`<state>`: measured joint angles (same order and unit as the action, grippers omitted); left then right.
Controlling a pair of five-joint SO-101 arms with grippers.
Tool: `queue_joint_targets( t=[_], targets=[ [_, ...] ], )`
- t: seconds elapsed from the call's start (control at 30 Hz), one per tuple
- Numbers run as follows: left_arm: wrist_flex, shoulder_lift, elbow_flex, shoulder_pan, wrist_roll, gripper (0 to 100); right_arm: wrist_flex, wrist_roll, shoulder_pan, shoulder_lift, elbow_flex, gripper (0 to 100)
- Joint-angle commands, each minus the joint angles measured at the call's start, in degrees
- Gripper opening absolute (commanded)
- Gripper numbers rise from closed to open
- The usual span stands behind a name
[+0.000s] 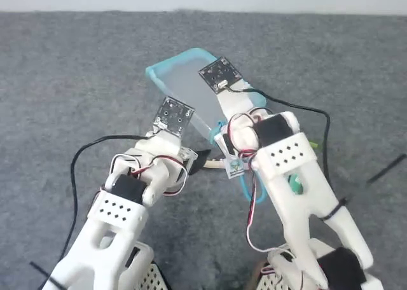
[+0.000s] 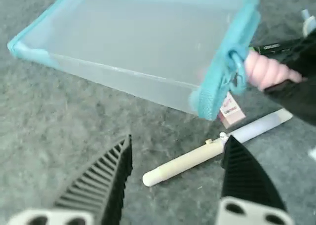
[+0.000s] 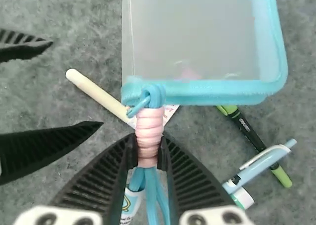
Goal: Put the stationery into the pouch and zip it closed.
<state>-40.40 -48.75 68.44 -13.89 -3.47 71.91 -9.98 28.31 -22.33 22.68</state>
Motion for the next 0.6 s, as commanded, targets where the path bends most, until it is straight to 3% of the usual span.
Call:
queue_joint_targets(
  t=[0.0,0.57],
  targets=[
    [0.1,-2.2,-0.8,-0.9,0.4,28,0.7,0.7,0.1,-4.4,-2.5,0.7],
    [9.5,-1.8,2.2,-1.1,0.9,28,2.6,0.3,0.3,-9.4,1.6,0.7]
  ],
)
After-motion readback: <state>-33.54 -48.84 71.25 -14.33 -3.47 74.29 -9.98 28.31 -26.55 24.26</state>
